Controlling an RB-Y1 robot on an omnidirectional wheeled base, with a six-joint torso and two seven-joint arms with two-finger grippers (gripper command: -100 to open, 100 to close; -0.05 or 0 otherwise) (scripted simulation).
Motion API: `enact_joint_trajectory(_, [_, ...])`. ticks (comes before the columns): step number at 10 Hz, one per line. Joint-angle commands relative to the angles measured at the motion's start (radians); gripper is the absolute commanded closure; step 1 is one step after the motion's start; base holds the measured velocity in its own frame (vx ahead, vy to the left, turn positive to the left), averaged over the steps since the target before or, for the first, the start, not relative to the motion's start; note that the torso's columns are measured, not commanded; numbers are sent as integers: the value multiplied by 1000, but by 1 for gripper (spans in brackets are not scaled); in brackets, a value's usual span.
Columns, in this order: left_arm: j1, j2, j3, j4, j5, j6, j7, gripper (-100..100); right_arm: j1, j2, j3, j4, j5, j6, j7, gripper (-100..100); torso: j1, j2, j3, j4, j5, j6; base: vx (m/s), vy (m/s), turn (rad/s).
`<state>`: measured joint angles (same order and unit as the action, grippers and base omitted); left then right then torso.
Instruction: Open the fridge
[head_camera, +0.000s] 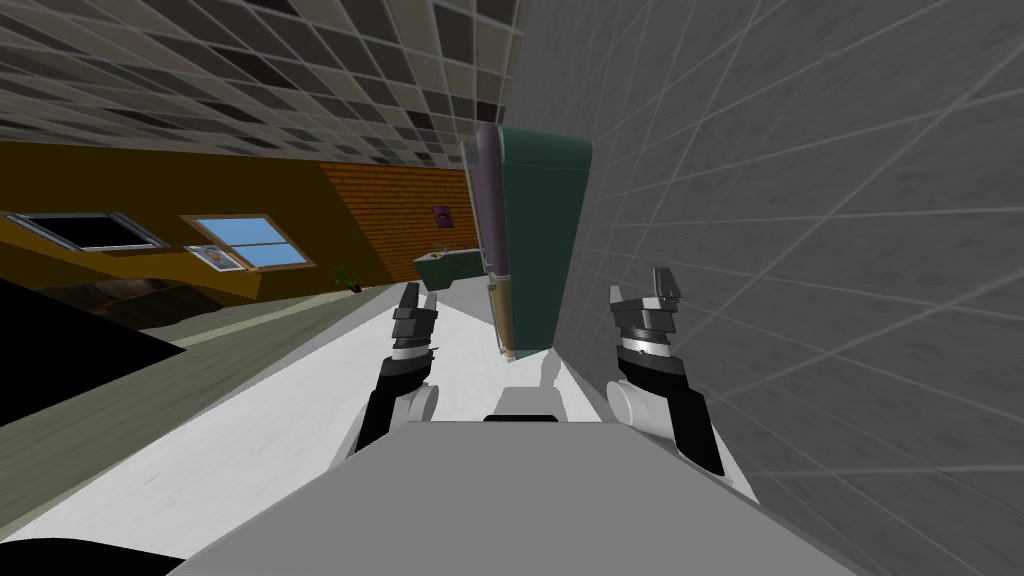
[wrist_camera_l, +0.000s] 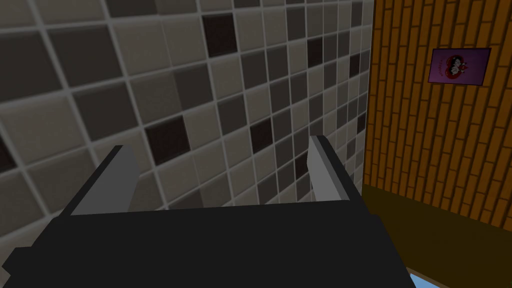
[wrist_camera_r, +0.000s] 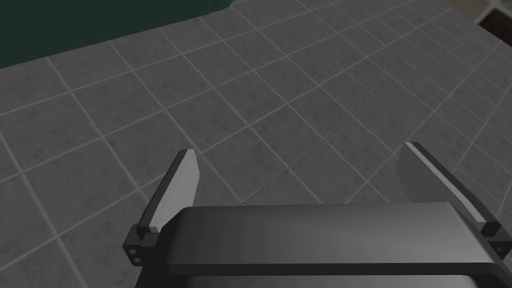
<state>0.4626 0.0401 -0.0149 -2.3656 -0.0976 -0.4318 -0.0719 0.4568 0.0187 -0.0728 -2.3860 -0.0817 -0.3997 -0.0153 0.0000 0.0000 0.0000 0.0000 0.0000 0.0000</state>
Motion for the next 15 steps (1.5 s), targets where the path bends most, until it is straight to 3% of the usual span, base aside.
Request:
enact_joint_trajectory(1, [0,0,0,0,0,0,0,0,0,0,0,0,0,0,0,0,0,40,-82,41,0,0,0,0,0])
enact_joint_trajectory(9, [0,0,0,0,0,0,0,0,0,0,0,0,0,0,0,0,0,618,-1234,617,0,0,0,0,0])
enact_joint_trajectory(10, [-12,33,1,-6,2,27,5,-100,0,0,0,0,0,0,0,0,0,691,-1382,691,0,0,28,0,-41])
enact_joint_trajectory(12, [-30,61,3,-15,5,66,11,-100,0,0,0,0,0,0,0,0,1,733,-1472,733,0,0,41,10,-51])
enact_joint_trajectory(15, [-68,101,7,-29,11,148,26,-100,0,0,0,0,0,0,0,0,0,738,-1476,738,0,0,55,8,-59])
